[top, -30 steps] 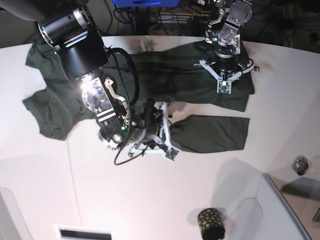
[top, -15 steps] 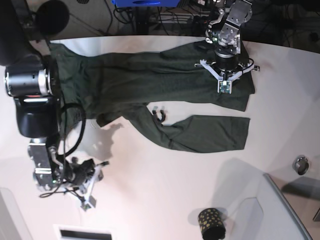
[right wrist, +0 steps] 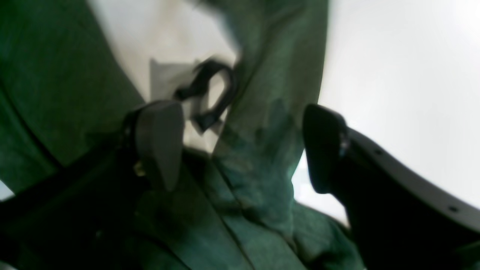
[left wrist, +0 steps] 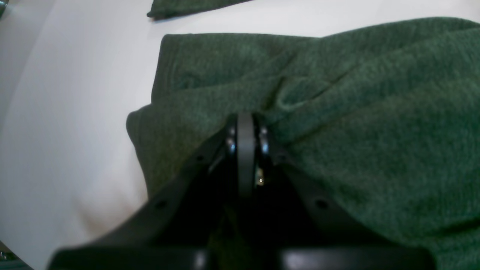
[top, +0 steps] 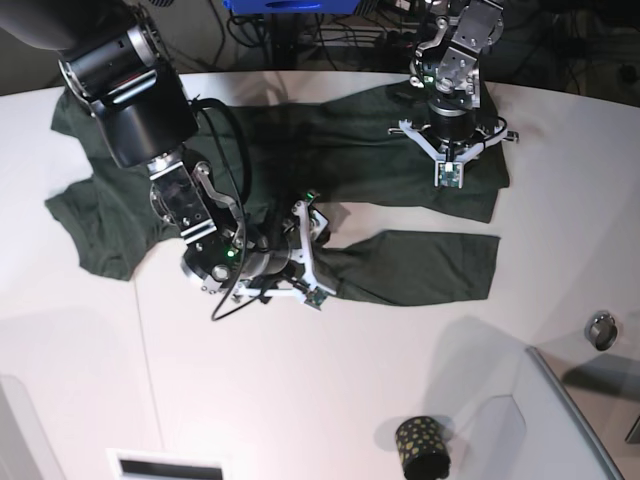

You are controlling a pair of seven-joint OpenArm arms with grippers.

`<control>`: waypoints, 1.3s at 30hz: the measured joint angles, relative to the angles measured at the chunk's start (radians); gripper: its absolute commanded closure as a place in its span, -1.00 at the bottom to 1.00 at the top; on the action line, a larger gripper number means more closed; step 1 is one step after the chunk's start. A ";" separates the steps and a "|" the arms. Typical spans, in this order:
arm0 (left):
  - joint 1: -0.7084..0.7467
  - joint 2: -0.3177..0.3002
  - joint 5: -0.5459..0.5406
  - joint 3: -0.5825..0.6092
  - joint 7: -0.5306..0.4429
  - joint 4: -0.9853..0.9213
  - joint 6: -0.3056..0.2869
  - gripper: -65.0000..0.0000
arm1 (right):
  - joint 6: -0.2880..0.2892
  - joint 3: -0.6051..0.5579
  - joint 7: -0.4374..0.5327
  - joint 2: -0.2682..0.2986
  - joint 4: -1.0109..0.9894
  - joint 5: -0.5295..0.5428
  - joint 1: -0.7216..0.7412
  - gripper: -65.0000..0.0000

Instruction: Layout the t-shirt on the table in an organized manner, then fold the t-shirt properly

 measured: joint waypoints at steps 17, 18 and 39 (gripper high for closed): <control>0.000 0.000 0.000 0.000 -0.001 0.000 -0.001 1.00 | 0.006 -0.006 0.048 -0.007 -0.121 0.005 -0.001 0.48; 0.000 0.000 0.000 0.000 -0.001 0.000 -0.001 1.00 | 0.006 -0.006 0.050 -0.007 -0.130 0.005 0.000 0.51; 0.000 -0.005 0.000 0.001 -0.001 -0.001 -0.001 1.00 | 0.007 -0.005 0.049 -0.009 -0.051 0.008 -0.009 0.64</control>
